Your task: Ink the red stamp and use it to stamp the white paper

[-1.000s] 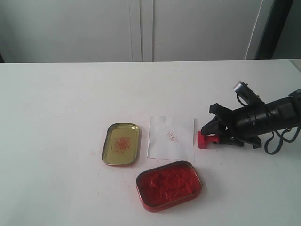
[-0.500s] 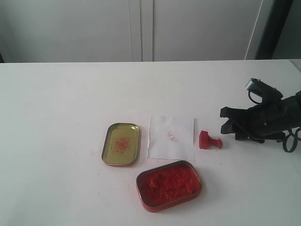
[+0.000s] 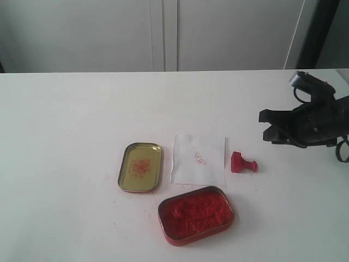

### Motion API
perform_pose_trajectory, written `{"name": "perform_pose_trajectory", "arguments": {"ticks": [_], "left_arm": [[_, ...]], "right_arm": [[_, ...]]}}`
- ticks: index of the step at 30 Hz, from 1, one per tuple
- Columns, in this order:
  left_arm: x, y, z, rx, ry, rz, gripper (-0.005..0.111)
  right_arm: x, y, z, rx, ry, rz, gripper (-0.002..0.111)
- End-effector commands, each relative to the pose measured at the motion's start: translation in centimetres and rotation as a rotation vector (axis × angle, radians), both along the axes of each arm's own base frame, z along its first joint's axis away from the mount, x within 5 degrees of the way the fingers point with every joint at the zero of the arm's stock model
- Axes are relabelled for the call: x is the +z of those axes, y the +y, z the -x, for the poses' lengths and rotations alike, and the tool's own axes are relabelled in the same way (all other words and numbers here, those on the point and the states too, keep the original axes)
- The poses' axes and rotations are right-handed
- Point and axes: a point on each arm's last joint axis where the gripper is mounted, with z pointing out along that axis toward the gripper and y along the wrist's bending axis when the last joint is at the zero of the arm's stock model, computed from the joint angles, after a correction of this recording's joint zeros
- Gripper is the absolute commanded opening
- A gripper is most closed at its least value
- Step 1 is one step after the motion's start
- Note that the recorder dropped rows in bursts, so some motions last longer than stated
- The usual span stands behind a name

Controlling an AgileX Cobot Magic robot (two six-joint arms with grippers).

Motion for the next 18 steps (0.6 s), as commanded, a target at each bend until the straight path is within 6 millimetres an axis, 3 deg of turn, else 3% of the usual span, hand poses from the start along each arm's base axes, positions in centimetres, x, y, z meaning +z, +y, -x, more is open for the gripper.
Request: {"name": "perform_pose_trajectory", "arguments": {"ticks": [1, 5, 18], "left_arm": [[-0.1, 0.0, 0.0, -0.001, 0.001, 0.0, 0.0], [-0.1, 0.0, 0.0, -0.001, 0.001, 0.0, 0.0], [-0.1, 0.0, 0.0, -0.001, 0.001, 0.0, 0.0]], "right_arm": [[1.4, -0.3, 0.8, 0.014, -0.024, 0.023, 0.01], [2.3, -0.5, 1.9, 0.015, -0.047, 0.058, 0.0], [4.3, -2.2, 4.4, -0.136, -0.004, 0.215, 0.0]]}}
